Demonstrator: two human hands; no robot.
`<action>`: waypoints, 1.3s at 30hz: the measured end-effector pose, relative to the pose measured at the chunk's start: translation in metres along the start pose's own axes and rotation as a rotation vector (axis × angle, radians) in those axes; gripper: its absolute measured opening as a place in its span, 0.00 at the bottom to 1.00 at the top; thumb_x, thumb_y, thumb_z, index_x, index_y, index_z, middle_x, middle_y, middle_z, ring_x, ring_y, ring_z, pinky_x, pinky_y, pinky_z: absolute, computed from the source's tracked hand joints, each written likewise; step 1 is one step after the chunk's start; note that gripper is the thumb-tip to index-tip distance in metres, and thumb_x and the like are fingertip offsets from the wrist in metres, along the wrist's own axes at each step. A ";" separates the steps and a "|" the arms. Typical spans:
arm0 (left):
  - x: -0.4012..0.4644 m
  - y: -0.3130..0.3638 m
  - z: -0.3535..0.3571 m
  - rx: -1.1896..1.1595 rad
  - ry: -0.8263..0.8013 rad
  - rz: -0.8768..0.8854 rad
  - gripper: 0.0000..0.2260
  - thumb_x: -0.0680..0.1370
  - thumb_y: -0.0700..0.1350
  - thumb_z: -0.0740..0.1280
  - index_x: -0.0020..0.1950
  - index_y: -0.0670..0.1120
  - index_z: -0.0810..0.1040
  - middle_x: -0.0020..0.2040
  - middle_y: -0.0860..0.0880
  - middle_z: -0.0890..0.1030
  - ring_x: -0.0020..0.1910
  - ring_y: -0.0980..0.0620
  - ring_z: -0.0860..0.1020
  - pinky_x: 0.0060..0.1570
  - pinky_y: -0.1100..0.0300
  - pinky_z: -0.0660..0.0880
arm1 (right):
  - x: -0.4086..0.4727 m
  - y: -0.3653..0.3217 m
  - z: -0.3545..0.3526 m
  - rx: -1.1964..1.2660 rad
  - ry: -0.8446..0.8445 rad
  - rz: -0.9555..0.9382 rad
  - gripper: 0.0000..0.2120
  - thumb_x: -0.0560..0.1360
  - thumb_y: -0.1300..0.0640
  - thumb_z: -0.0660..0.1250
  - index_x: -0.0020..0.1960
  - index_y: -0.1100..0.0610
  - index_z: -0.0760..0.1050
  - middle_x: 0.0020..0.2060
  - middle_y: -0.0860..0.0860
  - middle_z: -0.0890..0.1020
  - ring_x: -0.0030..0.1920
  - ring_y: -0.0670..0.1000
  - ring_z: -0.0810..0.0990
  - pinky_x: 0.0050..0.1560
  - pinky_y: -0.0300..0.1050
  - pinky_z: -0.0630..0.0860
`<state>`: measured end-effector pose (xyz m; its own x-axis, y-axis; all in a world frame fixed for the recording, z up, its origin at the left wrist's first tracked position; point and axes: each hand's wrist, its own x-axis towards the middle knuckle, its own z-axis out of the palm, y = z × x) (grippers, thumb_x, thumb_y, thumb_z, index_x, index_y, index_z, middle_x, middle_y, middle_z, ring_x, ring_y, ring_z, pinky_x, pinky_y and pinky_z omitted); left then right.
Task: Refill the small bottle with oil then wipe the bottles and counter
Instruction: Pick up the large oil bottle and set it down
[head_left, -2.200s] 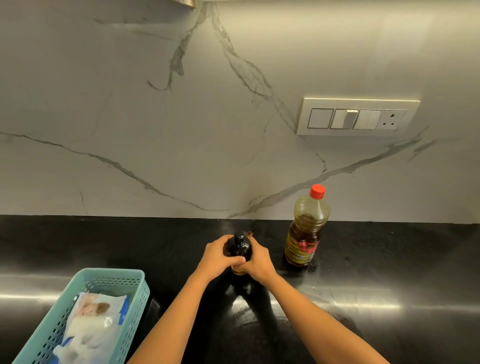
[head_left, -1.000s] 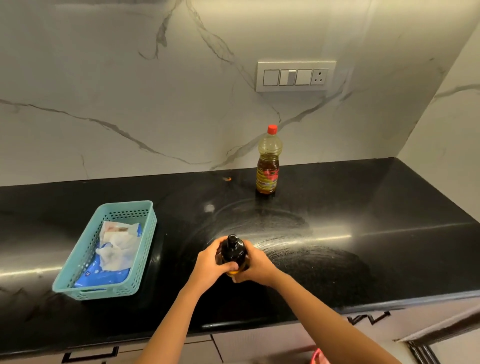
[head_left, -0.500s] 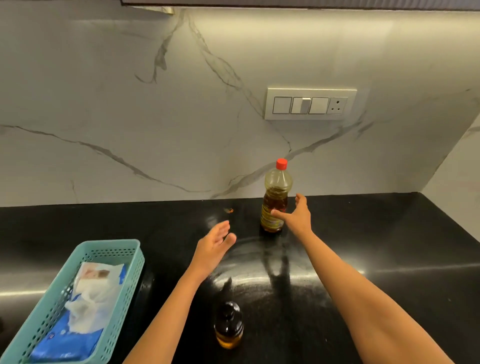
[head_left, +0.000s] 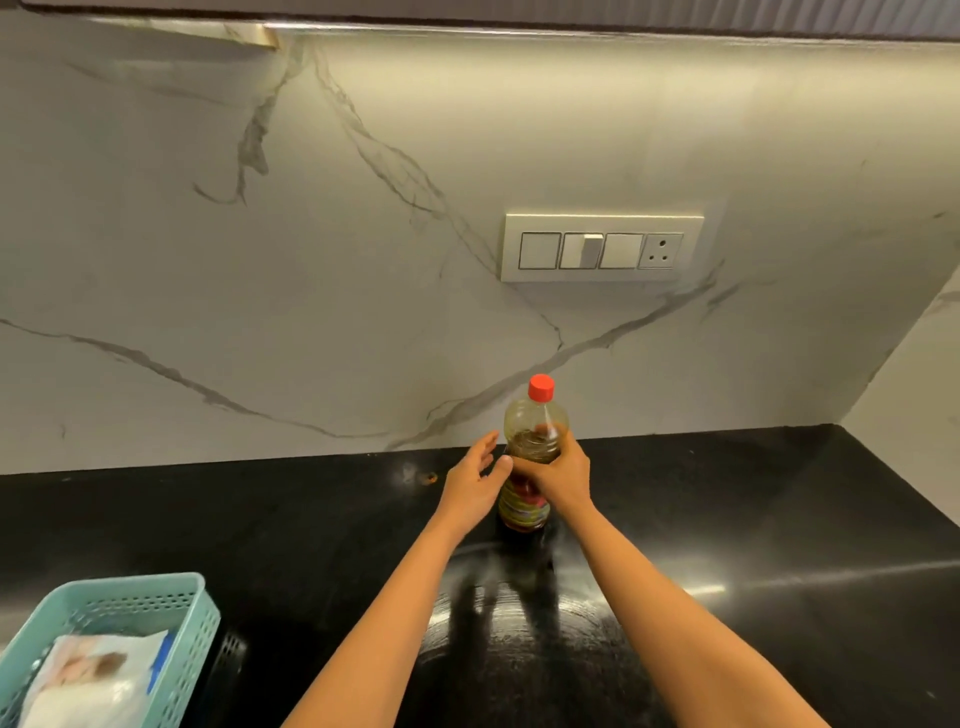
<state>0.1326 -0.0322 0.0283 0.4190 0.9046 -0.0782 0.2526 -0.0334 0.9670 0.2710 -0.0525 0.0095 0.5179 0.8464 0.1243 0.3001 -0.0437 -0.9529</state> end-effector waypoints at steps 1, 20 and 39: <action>0.001 0.001 0.002 0.003 -0.002 0.006 0.23 0.79 0.47 0.63 0.73 0.49 0.63 0.73 0.47 0.67 0.71 0.51 0.67 0.67 0.57 0.66 | -0.003 -0.001 0.000 0.000 0.011 -0.006 0.25 0.61 0.57 0.79 0.56 0.58 0.76 0.45 0.48 0.81 0.45 0.45 0.79 0.39 0.24 0.71; -0.216 0.015 0.041 0.049 -0.145 0.094 0.24 0.79 0.43 0.64 0.73 0.46 0.62 0.72 0.47 0.69 0.70 0.51 0.68 0.65 0.61 0.67 | -0.213 -0.033 -0.096 -0.153 0.020 0.028 0.28 0.58 0.54 0.81 0.56 0.54 0.75 0.46 0.46 0.81 0.46 0.46 0.80 0.49 0.39 0.76; -0.308 -0.038 0.009 0.150 0.202 0.159 0.27 0.73 0.43 0.72 0.70 0.44 0.67 0.67 0.46 0.73 0.66 0.51 0.72 0.62 0.64 0.67 | -0.284 -0.006 -0.104 -0.114 0.068 0.151 0.34 0.61 0.54 0.79 0.64 0.53 0.69 0.55 0.50 0.79 0.57 0.53 0.78 0.56 0.48 0.75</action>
<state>0.0020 -0.3131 0.0132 0.2851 0.9489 0.1357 0.3299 -0.2300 0.9156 0.2059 -0.3477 0.0083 0.6156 0.7881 0.0042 0.3013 -0.2305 -0.9252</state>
